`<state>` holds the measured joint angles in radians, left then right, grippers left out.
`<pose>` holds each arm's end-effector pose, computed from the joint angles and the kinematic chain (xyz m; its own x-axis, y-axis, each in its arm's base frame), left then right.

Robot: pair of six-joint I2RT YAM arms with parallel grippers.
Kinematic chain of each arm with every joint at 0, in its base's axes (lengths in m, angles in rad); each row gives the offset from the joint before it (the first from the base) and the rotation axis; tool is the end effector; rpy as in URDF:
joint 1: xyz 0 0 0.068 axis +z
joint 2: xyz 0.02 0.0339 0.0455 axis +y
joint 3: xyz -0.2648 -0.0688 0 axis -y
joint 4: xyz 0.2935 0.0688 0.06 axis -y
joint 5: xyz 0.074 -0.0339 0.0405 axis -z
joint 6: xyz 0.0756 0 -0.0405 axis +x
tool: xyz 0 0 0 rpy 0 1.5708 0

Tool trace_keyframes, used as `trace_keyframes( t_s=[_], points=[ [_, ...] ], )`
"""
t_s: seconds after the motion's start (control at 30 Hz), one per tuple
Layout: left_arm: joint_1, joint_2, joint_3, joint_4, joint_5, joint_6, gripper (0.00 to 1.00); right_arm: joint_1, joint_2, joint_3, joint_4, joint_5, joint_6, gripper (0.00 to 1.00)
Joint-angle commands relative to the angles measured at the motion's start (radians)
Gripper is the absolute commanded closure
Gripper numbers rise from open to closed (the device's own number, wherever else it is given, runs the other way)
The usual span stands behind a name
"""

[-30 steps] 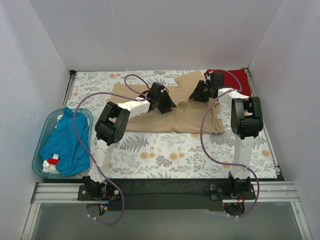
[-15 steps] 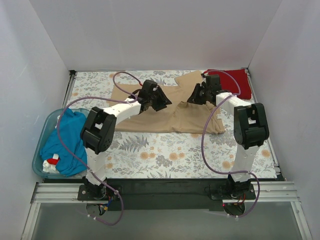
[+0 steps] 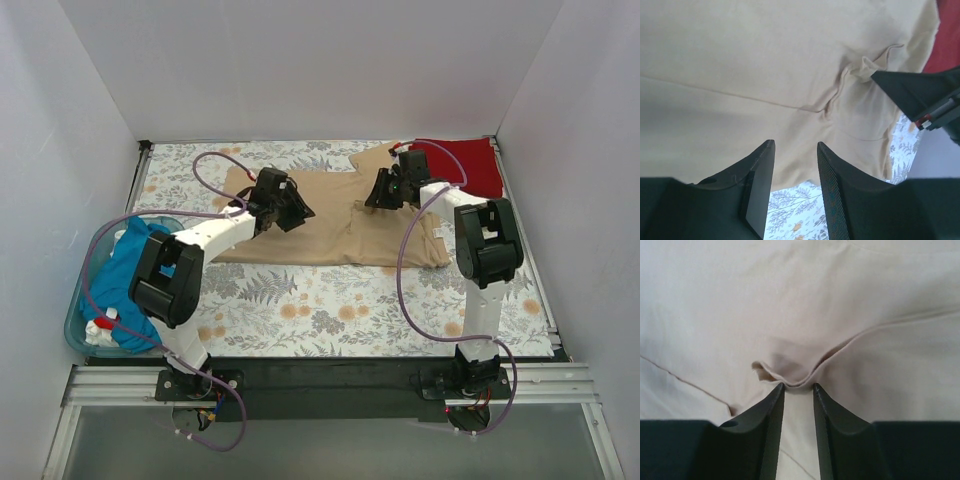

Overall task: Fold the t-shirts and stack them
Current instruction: Fold the tshirt

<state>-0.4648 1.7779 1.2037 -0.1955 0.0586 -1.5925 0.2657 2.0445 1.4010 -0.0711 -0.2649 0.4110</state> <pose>0.4099 -0.2105 0.1596 -0.4715 -0.8801 0.0563 -0.6325 0.2929 -0.7171 0.4991 0.1563 0.1247 -0.7572 0.1936 -0.6239 -0.1546 0.8748 0.4591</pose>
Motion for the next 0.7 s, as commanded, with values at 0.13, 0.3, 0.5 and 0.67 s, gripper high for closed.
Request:
trace_keyframes(
  t_s=[0.13,0.3,0.5,0.67],
  points=[
    [0.052,-0.178,-0.079,-0.058,-0.042,0.037,0.62,0.021,0.089,0.122,0.002,-0.028,-0.023,0.58],
    [0.097,-0.261,-0.131,-0.099,-0.080,0.052,0.61,0.021,0.091,0.156,-0.018,-0.043,-0.037,0.45],
    [0.155,-0.296,-0.131,-0.309,-0.250,0.005,0.63,0.010,-0.097,0.122,-0.053,-0.010,-0.043,0.28],
    [0.218,-0.357,-0.188,-0.415,-0.322,-0.020,0.63,-0.016,-0.303,-0.028,-0.133,0.072,-0.015,0.30]
  ],
)
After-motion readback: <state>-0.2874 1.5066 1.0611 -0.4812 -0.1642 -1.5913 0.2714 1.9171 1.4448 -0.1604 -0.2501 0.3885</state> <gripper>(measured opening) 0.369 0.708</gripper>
